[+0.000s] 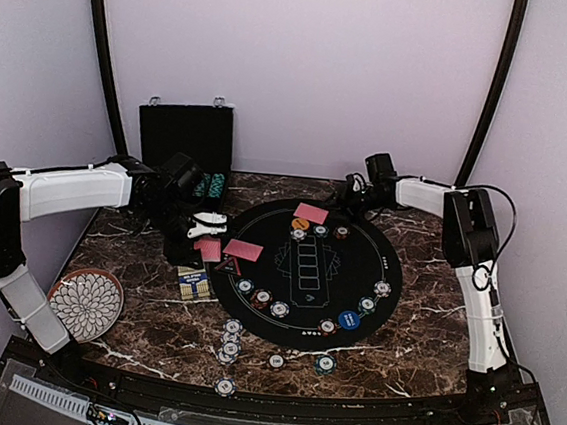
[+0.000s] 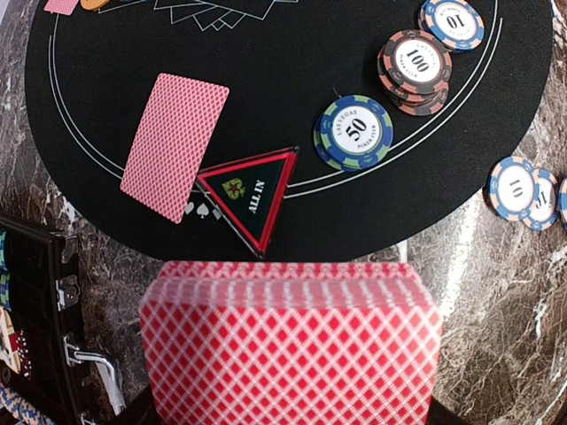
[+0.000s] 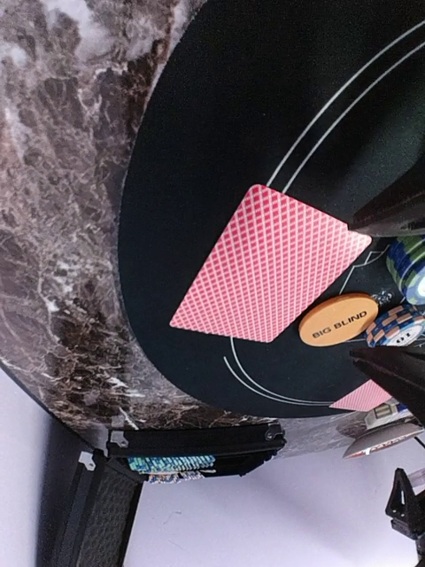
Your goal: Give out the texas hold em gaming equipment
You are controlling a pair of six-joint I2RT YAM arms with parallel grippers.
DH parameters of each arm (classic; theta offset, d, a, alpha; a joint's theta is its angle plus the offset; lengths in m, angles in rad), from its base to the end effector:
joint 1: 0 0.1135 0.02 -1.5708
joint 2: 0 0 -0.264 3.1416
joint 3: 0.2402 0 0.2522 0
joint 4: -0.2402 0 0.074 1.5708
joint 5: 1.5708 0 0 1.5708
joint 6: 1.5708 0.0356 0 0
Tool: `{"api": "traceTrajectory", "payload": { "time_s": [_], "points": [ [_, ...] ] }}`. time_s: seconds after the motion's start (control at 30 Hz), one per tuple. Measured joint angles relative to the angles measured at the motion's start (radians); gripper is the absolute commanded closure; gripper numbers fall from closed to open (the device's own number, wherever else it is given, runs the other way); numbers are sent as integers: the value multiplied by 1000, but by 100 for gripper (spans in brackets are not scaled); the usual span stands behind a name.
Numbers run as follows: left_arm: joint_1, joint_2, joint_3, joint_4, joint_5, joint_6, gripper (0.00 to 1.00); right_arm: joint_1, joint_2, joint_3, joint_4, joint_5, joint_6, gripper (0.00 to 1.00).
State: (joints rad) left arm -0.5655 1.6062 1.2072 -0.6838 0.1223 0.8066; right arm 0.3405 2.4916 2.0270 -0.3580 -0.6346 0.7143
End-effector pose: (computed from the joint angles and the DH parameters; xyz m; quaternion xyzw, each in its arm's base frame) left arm 0.2760 -0.1803 0.2409 0.6250 0.7401 -0.0299 0.2465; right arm 0.5075 0.2022 0.1419 0.0523 0.8902 0.4257 0.1539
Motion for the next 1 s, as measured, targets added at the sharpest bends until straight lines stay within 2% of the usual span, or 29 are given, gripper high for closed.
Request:
{"api": "traceTrajectory", "payload": {
  "time_s": [0.2, 0.57, 0.73, 1.0],
  "points": [
    [0, 0, 0, 0, 0, -3, 89, 5, -132, -78, 5, 38, -22, 37],
    [0, 0, 0, 0, 0, -8, 90, 121, -415, -340, 139, 50, -21, 16],
    [0, 0, 0, 0, 4, -13, 90, 224, -467, -481, 213, 39, 5, 10],
    [0, 0, 2, 0, 14, -22, 90, 355, -481, -597, 357, -6, 91, 9]
  ]
}}
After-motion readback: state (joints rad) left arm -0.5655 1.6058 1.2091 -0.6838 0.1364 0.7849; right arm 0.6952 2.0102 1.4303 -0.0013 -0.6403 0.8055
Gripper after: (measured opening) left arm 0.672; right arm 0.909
